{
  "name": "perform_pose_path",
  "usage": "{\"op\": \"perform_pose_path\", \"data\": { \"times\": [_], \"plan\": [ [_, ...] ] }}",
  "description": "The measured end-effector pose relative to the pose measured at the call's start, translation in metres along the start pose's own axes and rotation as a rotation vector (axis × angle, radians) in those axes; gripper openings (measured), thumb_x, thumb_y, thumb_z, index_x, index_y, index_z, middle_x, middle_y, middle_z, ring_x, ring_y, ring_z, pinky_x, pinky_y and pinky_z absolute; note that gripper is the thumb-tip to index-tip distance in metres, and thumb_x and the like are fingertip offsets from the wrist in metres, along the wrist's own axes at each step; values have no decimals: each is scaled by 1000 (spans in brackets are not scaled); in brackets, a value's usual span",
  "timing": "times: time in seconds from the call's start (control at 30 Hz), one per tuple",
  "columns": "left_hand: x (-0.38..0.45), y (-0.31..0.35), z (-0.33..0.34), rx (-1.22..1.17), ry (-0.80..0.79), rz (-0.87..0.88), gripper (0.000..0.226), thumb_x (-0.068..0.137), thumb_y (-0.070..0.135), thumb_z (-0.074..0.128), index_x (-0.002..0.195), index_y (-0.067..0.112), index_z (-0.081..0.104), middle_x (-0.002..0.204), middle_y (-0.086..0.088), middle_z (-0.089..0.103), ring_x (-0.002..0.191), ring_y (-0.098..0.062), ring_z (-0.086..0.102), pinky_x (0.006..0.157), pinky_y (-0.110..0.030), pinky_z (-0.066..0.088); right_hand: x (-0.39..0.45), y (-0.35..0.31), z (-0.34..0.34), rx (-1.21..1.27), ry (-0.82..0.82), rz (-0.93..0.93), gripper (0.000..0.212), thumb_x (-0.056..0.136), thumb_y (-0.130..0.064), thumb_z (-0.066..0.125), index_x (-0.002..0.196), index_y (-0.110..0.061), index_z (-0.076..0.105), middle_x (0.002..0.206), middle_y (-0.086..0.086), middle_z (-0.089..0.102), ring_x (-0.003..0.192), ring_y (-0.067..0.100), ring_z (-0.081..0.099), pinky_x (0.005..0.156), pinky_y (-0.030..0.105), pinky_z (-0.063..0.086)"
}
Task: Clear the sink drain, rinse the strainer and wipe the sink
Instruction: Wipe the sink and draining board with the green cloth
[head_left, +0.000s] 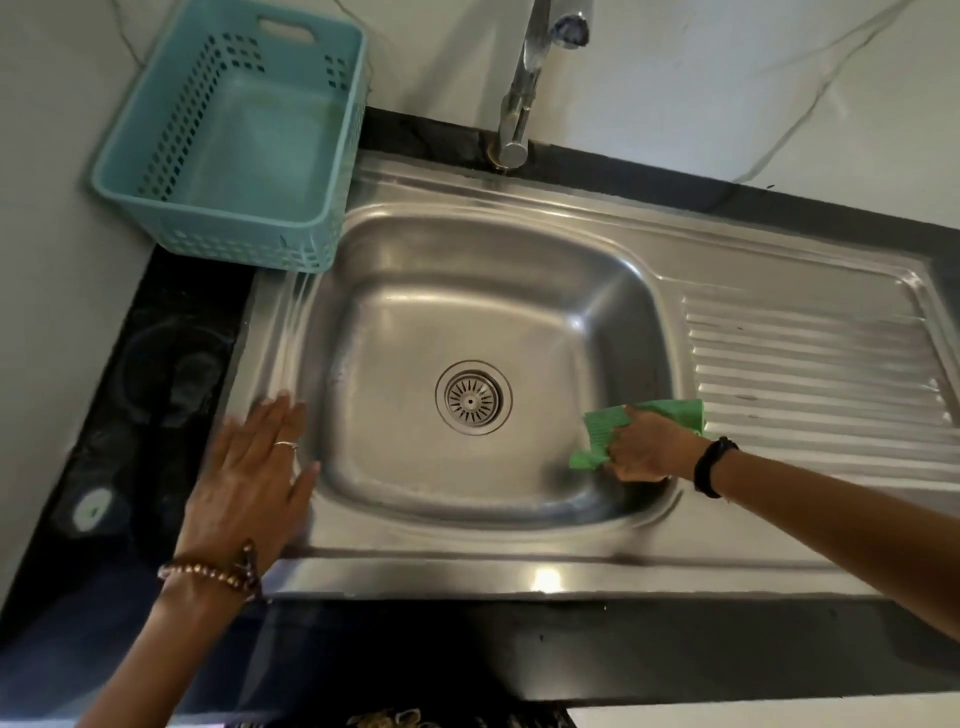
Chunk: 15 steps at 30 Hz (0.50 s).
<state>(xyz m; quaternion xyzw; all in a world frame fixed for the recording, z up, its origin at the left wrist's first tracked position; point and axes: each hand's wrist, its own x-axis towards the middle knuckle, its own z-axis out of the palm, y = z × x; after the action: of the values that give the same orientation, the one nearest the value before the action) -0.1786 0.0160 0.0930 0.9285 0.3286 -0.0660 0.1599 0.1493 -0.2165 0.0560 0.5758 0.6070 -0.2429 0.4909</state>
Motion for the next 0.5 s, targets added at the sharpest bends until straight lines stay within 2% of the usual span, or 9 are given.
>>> {"op": "perform_pose_path", "data": {
  "times": [0.07, 0.13, 0.2, 0.3, 0.33, 0.37, 0.43, 0.5],
  "plan": [
    [-6, 6, 5, -15, -54, 88, 94, 78, 73, 6, 138, 7, 34, 145, -17, 37, 134, -32, 35, 113, -52, 21, -6, -14, -1, 92, -22, 12, 43, 101, -25, 23, 117, -14, 61, 123, 7, 63, 116, 28, 55, 108, 47, 31],
    [-14, 10, 13, 8, -81, 147, 101, 62, 86, -6, 141, 26, 18, 150, -5, 29, 138, -24, 30, 114, -48, 15, -11, -28, -3, 246, -29, 44, 54, 101, -37, 17, 111, -12, 63, 119, 8, 65, 113, 28, 57, 108, 43, 32],
    [-21, 10, 18, 28, -139, 149, 101, 53, 90, -10, 139, 39, 2, 154, 4, 17, 142, -17, 19, 115, -43, 6, -16, -35, -5, 472, -28, 127, 73, 97, -52, 8, 99, -8, 66, 110, 10, 68, 106, 30, 59, 104, 39, 37],
    [-27, 5, 20, 2, -128, 163, 99, 58, 90, -4, 140, 37, 9, 154, 0, 19, 142, -20, 19, 114, -42, 6, -28, -46, -13, 761, -52, 250, 85, 87, -69, 0, 78, -8, 59, 108, 12, 65, 97, 27, 57, 96, 34, 35],
    [-28, 3, 19, -3, -122, 172, 99, 59, 90, -1, 140, 36, 11, 153, -1, 19, 142, -21, 20, 113, -42, 7, -31, -49, -16, 835, -63, 280, 89, 86, -72, 1, 84, -7, 61, 115, 11, 63, 101, 28, 56, 97, 35, 34],
    [-29, 1, 18, -2, -116, 183, 99, 59, 90, 2, 140, 34, 14, 153, -3, 20, 141, -23, 20, 113, -43, 10, -34, -52, -19, 896, -76, 309, 91, 86, -73, 2, 98, -7, 64, 124, 10, 59, 109, 29, 54, 98, 36, 32],
    [-33, -1, 18, 23, -96, 193, 102, 61, 90, 5, 141, 29, 18, 152, -9, 21, 140, -26, 23, 112, -46, 14, -41, -58, -25, 993, -100, 360, 82, 88, -70, 8, 121, -14, 58, 134, 9, 54, 116, 30, 51, 95, 35, 33],
    [-37, -3, 18, 57, -91, 179, 106, 62, 90, 8, 142, 22, 23, 151, -15, 24, 138, -30, 25, 112, -48, 13, -45, -65, -32, 1057, -99, 382, 73, 92, -64, 12, 121, -13, 56, 133, 12, 54, 114, 31, 51, 93, 35, 34]
  ]
}}
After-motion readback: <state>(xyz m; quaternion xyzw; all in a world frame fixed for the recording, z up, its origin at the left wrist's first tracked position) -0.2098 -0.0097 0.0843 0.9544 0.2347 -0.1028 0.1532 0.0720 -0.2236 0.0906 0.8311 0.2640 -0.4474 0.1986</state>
